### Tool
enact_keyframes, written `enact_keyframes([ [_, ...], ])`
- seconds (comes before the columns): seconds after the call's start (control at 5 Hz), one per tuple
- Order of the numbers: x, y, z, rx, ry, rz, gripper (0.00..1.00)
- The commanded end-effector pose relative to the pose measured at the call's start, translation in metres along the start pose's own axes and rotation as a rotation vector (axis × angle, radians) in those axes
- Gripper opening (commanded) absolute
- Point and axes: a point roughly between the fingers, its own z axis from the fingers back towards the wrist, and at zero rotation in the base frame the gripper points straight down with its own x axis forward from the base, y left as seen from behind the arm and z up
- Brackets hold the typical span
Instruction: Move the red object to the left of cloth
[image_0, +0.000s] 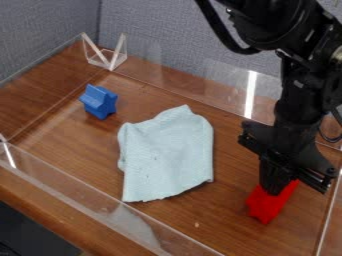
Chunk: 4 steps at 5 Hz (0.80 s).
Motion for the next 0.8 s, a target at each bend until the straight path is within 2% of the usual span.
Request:
enact_keyframes([
  [0.0,0.012,0.006,0.026,-0.008,-0.086,0.011,0.00],
  [0.6,0.018,0.017,0.037,-0.006,-0.122,0.018,0.00],
])
